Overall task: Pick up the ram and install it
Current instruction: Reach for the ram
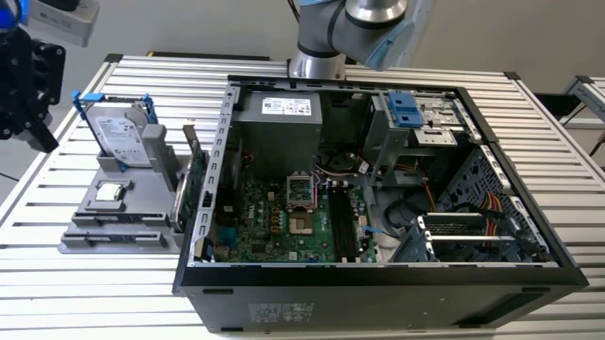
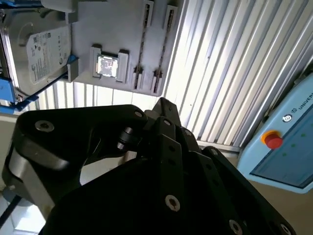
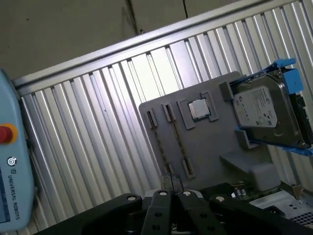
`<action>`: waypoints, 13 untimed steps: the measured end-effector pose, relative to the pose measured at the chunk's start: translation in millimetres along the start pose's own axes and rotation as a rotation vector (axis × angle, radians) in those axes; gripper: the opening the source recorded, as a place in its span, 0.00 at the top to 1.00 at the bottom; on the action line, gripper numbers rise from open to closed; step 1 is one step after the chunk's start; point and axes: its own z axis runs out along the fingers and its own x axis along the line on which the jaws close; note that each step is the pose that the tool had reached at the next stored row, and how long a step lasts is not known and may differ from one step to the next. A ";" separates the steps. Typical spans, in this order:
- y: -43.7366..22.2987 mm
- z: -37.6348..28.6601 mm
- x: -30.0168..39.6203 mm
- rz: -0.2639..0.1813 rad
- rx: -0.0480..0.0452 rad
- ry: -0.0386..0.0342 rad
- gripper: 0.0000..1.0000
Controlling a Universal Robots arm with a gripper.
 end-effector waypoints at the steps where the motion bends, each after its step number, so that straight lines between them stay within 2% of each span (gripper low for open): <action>1: 0.0 0.0 0.0 -0.014 -0.0001 0.0007 1.00; 13: 0.1 0.0 0.0 -0.192 -0.0016 0.0095 1.00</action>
